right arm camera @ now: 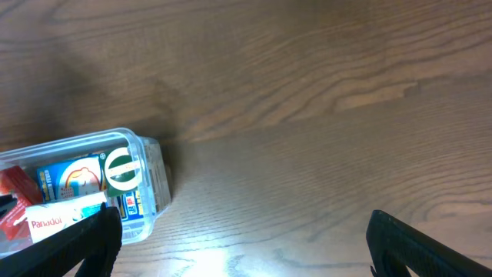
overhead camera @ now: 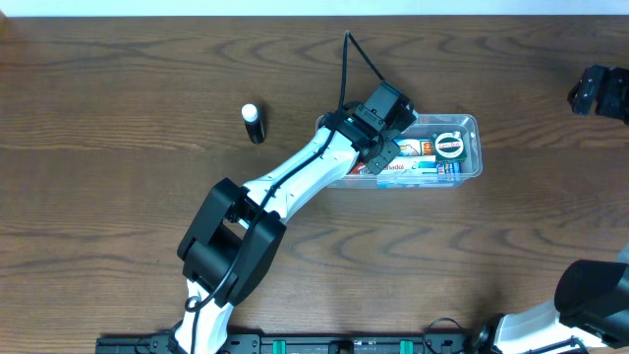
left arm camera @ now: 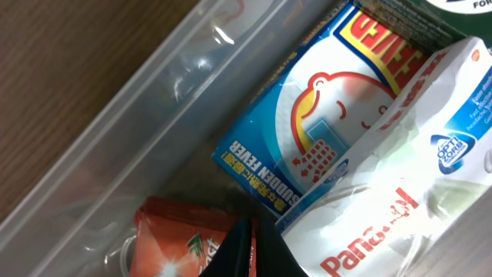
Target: Pack container
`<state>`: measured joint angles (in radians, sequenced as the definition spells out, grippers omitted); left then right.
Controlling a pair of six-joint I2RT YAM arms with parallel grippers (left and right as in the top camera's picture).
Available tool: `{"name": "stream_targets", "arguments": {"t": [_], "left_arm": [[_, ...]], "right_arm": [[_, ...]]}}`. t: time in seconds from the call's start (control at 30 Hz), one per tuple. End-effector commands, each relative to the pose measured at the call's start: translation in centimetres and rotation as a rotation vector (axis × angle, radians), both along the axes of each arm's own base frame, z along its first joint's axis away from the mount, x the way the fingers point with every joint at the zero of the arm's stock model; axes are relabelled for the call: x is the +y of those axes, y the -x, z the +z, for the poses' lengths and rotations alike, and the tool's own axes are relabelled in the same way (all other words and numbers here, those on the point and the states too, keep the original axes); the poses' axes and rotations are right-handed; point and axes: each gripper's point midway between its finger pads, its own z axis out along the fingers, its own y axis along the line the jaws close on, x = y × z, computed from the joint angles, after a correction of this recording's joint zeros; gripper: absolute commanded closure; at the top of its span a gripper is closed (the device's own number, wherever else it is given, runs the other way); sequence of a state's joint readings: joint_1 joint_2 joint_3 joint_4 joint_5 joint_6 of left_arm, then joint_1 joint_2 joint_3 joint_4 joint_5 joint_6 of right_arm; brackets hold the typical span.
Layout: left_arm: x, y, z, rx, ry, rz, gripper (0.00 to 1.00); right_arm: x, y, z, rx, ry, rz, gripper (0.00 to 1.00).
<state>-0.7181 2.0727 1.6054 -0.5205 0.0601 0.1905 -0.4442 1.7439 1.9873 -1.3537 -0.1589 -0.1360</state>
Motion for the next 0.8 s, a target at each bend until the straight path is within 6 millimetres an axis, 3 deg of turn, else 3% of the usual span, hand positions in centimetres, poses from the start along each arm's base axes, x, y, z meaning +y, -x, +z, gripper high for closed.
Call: {"name": "stream_targets", "arguments": {"t": [0.0,0.23,0.5,0.77], "left_arm": [[0.1,-0.9,-0.3,-0.025,-0.019,-0.008,0.94],[0.7,-1.1,-0.5,-0.016,-0.035,-0.005,0.94],[0.6,-2.2,1.7,-0.040,-0.021,0.000,0.94],[1.2,-2.2,-1.7,0.005,-0.079,-0.024,0.94]], "right_arm": [[-0.1,0.0,0.7,-0.018,0.006,-0.004,0.01],[-0.1,0.1,0.7,-0.018,0.006,-0.003,0.01],[-0.1,0.0,0.7,-0.018,0.006,-0.003,0.01],[-0.1,0.0,0.7,-0.018,0.006,-0.003,0.01]]}}
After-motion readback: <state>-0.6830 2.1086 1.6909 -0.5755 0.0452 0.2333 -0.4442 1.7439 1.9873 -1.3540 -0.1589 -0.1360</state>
